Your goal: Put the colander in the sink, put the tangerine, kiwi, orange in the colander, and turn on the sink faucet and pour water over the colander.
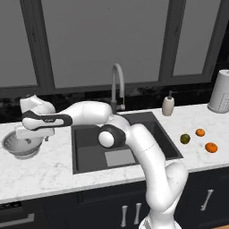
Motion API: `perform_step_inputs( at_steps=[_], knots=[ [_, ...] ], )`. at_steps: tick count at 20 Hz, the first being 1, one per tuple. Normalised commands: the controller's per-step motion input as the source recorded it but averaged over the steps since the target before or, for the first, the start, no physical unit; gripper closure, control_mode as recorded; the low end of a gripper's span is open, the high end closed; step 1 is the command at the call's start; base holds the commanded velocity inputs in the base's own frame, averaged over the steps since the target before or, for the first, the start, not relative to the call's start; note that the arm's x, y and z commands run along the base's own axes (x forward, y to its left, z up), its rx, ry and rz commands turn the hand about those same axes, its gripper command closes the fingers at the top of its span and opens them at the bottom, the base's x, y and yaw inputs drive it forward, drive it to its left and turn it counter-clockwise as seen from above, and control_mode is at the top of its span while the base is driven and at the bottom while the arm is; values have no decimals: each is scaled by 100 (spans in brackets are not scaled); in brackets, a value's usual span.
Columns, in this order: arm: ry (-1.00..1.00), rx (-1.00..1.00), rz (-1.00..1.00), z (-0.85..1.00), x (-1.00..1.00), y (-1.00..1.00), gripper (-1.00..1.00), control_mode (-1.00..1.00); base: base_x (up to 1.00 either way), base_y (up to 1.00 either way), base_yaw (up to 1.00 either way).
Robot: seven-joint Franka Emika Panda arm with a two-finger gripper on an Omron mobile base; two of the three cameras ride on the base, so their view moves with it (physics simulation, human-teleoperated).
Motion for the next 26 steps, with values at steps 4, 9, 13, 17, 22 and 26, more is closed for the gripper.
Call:
perform_step_inputs(
  at_steps=[4, 9, 13, 17, 22, 26],
  knots=[
    [0, 0, 0, -25, 0, 0, -100, -100, 0, 0, 0],
    [0, 3, 0, -7, -1, -19, -100, -100, 0, 0, 0],
    [0, 6, 0, -12, 0, -19, -100, -100, 0, 0, 0],
    [0, 2, 0, -49, -1, 0, -100, -100, 0, 0, 0],
    [0, 7, 0, -53, 0, 1, -100, -100, 0, 0, 0],
    [0, 1, 0, -23, 0, 10, 100, -100, 0, 0, 0]
  ],
)
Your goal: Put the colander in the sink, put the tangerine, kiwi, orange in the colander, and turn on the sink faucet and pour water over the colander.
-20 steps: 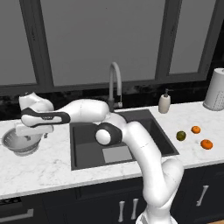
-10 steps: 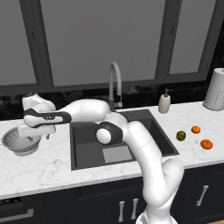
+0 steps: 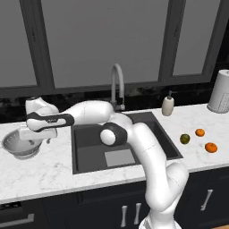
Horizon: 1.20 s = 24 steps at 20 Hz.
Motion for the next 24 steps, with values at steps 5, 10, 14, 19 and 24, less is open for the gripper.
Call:
perform_step_inputs(
  at_steps=[5, 10, 14, 19, 24],
  knots=[
    [0, 0, 0, 0, 0, 2, 100, -100, 0, 0, 0],
    [0, 0, 0, 0, 0, 0, 100, -100, 0, 0, 0],
    [0, 2, 0, 0, -14, -22, 100, -100, 0, 0, 0],
    [0, 7, -2, 5, -44, -59, 100, -100, 0, 0, 0],
    [-3, 11, -2, 18, -63, -69, 100, -100, 0, 0, 0]
  ],
)
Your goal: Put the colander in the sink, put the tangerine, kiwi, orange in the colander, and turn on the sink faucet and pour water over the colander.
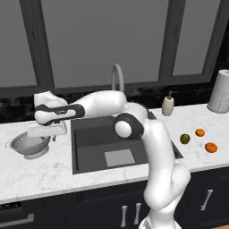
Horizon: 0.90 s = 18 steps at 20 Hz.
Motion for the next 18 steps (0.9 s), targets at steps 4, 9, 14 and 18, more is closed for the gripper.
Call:
perform_step_inputs(
  at_steps=[4, 9, 14, 18],
  knots=[
    [-8, 19, -2, 27, -55, -72, 100, -100, 0, 0, 0],
    [-3, 22, -6, 24, -41, -79, 100, -100, 0, 0, 0],
    [0, 14, -5, 1, -34, -97, 100, -100, 0, 0, 0],
    [0, 13, -2, 7, -48, -99, 100, -100, 0, 0, 0]
  ],
)
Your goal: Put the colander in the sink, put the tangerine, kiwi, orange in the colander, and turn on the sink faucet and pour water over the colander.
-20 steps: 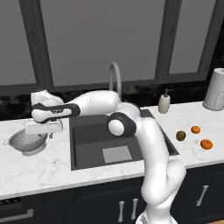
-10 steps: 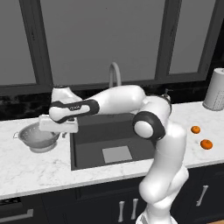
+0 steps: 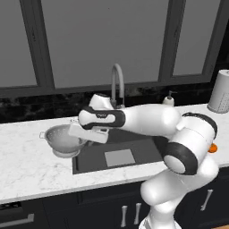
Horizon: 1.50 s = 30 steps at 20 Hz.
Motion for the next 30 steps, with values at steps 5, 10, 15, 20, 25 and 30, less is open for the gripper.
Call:
perform_step_inputs(
  at_steps=[5, 10, 15, 20, 25, 30],
  knots=[
    [1, 5, -3, 8, -52, -91, 100, -100, 0, 0, 0],
    [1, 0, -1, 0, -53, -98, 100, -100, 0, 0, 0],
    [8, 0, -4, 0, -9, -94, 100, -100, 0, 0, 0],
    [18, 0, -5, 0, 0, -77, 100, -100, 0, 0, 0],
    [15, 0, -2, 0, 0, -48, 100, -100, 0, 0, 0],
    [5, 0, 0, -9, 6, -25, 100, -100, 0, 0, 0]
  ],
)
